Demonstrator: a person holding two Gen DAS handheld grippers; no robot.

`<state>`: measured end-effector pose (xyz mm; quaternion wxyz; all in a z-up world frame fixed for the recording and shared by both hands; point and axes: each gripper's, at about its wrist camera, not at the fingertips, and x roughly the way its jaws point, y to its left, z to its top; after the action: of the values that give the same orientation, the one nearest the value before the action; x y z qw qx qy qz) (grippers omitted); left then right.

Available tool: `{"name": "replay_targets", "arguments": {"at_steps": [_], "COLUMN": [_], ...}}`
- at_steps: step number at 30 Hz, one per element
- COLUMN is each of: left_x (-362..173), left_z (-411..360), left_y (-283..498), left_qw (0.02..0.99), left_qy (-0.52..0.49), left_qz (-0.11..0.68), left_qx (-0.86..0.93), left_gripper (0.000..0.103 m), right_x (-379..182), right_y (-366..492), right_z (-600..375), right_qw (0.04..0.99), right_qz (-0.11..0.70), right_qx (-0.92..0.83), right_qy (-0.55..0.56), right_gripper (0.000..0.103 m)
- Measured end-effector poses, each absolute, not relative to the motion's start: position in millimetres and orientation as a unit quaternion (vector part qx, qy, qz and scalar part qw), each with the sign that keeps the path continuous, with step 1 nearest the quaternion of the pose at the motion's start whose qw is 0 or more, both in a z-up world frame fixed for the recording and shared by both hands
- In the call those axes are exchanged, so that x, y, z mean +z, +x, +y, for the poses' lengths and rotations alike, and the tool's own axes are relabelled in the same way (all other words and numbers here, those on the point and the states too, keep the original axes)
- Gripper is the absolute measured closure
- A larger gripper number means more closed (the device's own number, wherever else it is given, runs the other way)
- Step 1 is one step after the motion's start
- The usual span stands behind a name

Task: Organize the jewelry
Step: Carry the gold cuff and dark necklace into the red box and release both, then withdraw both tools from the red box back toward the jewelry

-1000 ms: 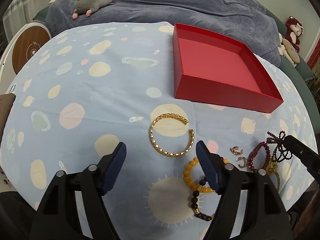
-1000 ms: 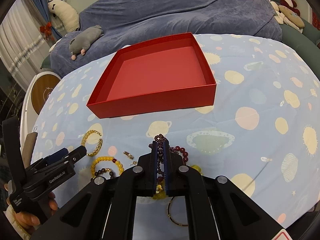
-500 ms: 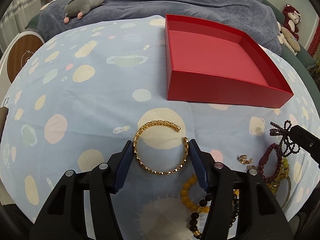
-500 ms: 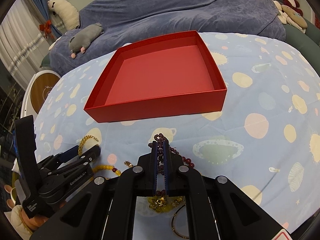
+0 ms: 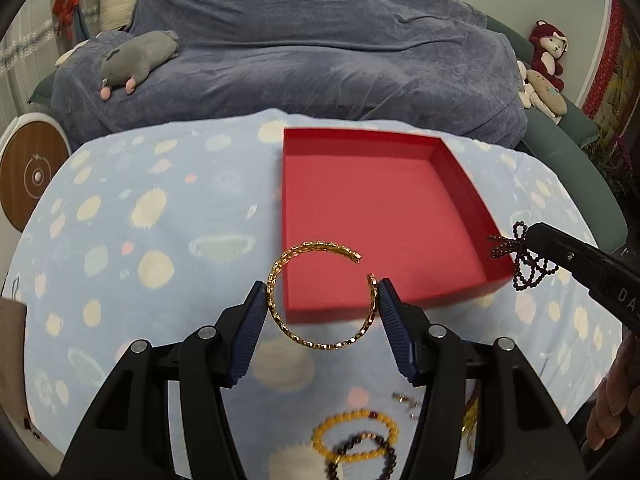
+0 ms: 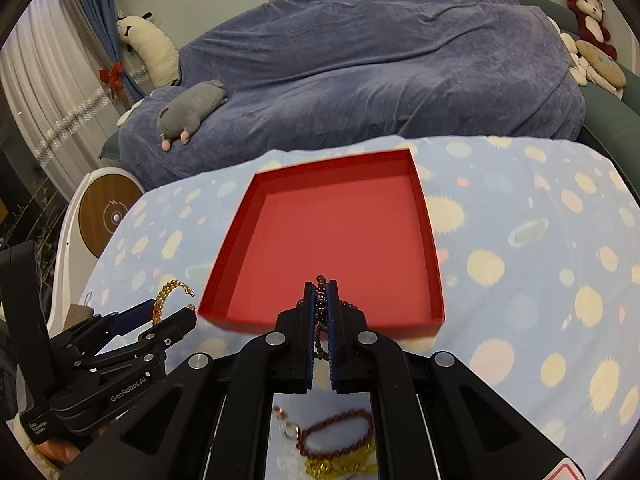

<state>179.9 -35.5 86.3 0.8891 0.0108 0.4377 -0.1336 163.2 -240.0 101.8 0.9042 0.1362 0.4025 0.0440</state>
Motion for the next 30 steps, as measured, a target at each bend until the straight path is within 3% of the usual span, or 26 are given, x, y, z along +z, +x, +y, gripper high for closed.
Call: {"name": "replay_targets", "arguments": {"at_steps": [5,12,23,25,27,30], "left_x": [97,70,21,20,22,30], "left_z": [-59,-90,-104,-102,-98,-93], "left_y": [245,323,369,370,369,365], "left_qw": [0.889,0.878,0.856,0.855,0.857,0.864], "left_qy": [-0.006,0.008,0.021,0.013,0.006,-0.001], "left_qz": [0.431,0.453,0.495,0.498,0.495,0.485], "left_qx": [-0.154,-0.153,-0.147,-0.146,-0.144,-0.138], "left_gripper": [0.049,0.049,0.049,0.048,0.047,0.034], "right_x": [104,72,16,16,21,35], "right_y": [226,302,353,352,349,340], "right_z": [-255,-262,-268,-269,-270,-273], "right_qw": [0.904,0.894,0.87,0.873,0.878,0.887], "right_qz": [0.403,0.427,0.479,0.475,0.467,0.449], "right_qx": [0.049,0.049,0.029,0.022,0.016,0.009], "right_qy": [0.136,0.128,0.114,0.108,0.107,0.105], "right_gripper": [0.098,0.098,0.097,0.093,0.083,0.07]}}
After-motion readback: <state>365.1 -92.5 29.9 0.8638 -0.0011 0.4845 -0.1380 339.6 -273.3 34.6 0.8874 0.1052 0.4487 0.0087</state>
